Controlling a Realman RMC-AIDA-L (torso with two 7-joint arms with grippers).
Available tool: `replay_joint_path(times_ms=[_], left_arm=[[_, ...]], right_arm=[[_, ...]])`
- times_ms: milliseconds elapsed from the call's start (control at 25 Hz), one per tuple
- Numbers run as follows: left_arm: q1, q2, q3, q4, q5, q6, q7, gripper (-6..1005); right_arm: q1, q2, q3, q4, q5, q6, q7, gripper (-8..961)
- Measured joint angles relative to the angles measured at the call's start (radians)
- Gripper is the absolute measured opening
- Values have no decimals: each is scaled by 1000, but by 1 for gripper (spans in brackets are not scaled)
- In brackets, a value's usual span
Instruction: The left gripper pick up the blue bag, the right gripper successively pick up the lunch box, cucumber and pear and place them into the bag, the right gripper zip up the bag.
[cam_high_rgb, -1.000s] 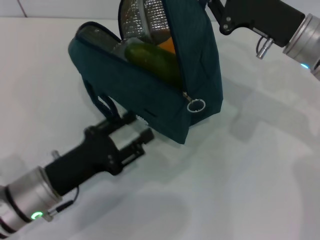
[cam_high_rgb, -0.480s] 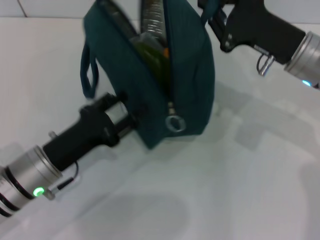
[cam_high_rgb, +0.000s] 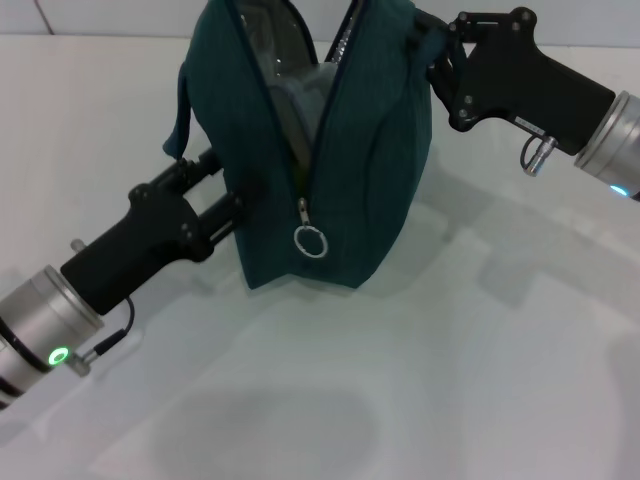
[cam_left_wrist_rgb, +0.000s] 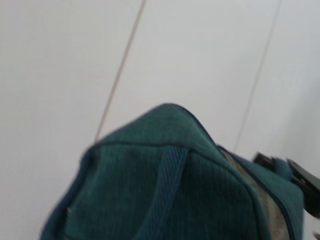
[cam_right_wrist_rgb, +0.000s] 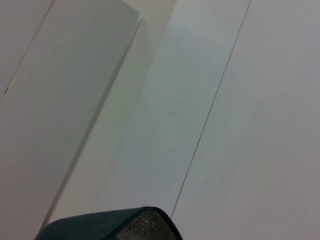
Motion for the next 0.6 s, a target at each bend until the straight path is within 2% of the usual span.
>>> replay_joint_path(times_ms=[240,400,600], left_arm=[[35,12,1,3,51,25,-11,662],[65,12,1,6,63,45,-7,660],[87,15,2,-1,147,45,-3,647]], right_arm=[[9,2,0,-13,0,6,-6,79],[16,2,0,-23,0,24,-17,87],[21,3,0,-37,-1,29,-50,97]])
